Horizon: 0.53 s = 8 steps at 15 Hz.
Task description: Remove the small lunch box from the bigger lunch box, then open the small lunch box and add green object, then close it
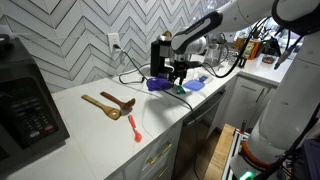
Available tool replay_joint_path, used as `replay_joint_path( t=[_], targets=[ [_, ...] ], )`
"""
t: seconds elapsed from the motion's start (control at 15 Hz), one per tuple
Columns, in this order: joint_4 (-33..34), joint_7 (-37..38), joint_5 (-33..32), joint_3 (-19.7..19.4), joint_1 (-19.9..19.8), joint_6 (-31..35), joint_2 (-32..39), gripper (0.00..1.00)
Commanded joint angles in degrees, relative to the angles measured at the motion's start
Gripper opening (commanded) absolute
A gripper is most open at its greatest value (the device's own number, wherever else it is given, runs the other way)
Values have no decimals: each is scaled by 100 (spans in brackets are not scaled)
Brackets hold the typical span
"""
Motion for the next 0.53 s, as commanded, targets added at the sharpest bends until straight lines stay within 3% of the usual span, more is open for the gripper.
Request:
replay_joint_path(
  t=[0.0, 0.47],
  targets=[
    [160, 60, 96, 0, -60, 81, 264, 58],
    [279, 47, 65, 1, -145, 135, 379, 4]
  ],
)
